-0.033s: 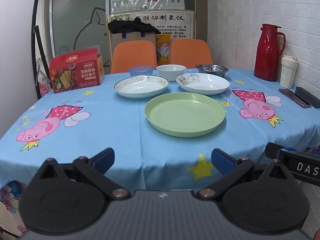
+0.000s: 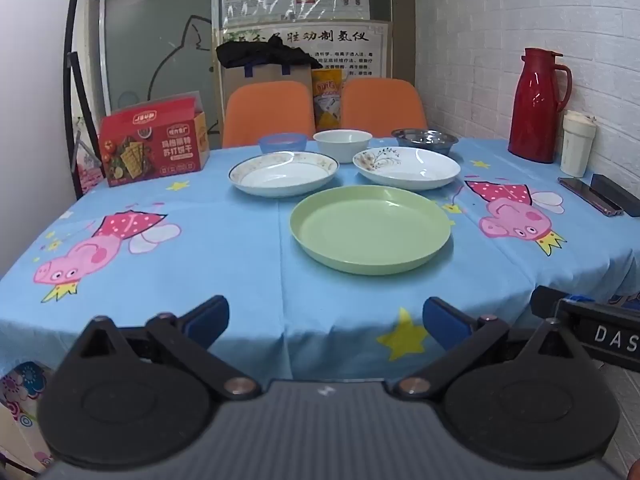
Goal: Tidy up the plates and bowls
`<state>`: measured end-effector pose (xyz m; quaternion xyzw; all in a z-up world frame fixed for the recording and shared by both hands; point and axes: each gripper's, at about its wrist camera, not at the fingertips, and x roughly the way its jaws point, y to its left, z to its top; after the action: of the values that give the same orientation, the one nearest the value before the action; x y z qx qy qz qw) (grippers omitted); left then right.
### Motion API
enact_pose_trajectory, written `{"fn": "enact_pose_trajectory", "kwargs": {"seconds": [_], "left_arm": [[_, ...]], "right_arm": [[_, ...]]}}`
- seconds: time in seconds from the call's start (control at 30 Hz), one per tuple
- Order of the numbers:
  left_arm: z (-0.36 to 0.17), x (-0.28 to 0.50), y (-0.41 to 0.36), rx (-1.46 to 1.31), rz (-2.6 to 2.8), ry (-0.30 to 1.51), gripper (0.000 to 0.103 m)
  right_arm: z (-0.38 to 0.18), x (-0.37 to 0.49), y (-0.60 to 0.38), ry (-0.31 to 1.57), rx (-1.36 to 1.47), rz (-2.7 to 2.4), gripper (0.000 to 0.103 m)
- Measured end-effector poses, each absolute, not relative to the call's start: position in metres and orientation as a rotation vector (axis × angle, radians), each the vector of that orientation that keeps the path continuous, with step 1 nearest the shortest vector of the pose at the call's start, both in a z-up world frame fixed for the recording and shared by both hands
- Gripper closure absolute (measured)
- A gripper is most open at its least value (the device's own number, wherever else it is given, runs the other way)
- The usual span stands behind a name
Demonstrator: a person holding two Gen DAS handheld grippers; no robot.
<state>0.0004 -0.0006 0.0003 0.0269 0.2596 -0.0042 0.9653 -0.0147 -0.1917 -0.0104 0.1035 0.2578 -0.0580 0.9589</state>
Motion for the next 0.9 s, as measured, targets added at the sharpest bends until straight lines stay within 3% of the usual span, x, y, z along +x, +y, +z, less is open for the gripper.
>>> {"fn": "enact_pose_trajectory", "kwargs": {"seconds": [0.9], "left_arm": [[0.0007,0.0007,0.0007,0.028,-0.025,0.528,0.0]], "right_arm": [[-0.0146,-0.0145,-0.1919,0.533,0.202,-0.114,0.013]]}}
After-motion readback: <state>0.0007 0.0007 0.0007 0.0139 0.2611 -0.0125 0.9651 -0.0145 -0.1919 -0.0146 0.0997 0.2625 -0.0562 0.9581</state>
